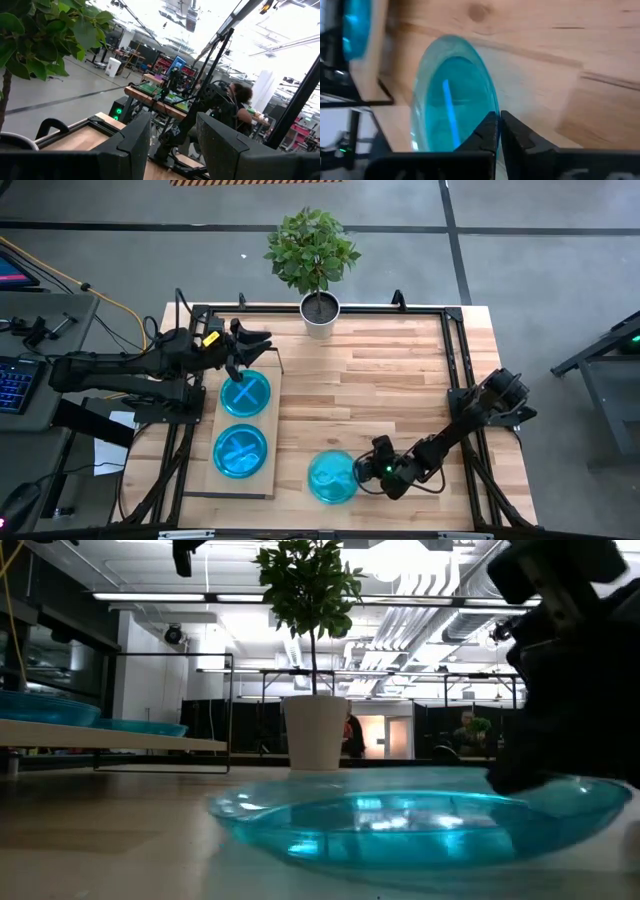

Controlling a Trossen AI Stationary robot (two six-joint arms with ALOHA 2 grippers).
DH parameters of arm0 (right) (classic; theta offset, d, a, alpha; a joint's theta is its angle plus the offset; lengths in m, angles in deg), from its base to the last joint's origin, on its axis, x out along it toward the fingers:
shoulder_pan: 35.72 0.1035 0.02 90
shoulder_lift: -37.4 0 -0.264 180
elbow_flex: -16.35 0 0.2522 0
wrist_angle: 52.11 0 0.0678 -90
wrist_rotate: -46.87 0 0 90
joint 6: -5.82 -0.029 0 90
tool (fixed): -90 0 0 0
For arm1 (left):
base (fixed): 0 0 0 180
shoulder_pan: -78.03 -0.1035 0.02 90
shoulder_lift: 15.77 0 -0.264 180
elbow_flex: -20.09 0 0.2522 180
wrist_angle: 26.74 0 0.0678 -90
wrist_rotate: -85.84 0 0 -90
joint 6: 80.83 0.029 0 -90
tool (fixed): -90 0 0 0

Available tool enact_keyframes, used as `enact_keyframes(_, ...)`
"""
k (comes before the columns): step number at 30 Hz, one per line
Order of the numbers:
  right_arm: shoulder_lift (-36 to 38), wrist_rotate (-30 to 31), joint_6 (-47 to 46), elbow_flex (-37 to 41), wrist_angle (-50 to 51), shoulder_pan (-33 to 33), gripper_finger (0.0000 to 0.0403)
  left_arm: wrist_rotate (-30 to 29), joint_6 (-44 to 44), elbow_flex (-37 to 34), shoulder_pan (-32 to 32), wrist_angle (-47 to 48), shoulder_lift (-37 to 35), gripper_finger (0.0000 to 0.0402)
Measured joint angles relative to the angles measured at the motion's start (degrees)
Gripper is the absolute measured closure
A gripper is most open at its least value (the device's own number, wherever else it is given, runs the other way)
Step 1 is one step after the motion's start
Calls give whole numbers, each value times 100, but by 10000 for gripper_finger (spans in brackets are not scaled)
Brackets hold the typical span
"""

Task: Place and stack plates onto a shelf
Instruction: Stack the blue plate on the top blue plate on the shelf

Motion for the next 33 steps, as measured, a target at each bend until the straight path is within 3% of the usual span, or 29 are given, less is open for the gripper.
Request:
enact_keyframes(12,-34,855,612,32,-1293,-148,403,-18,2,0,0,-27,0,255)
enact_keyframes(17,-31,833,1138,25,-1880,-414,403,-18,-20,0,0,-70,0,255)
enact_keyframes(23,-21,413,2166,-67,-2763,-1077,403,-16,-236,0,0,-855,0,255)
enact_keyframes(28,-40,-337,3092,-1001,-2034,-1690,403,-16,-159,2,0,-1271,-59,255)
enact_keyframes(33,-52,-418,3880,-2255,-474,-2302,403,-16,-105,2,2,-1241,-143,255)
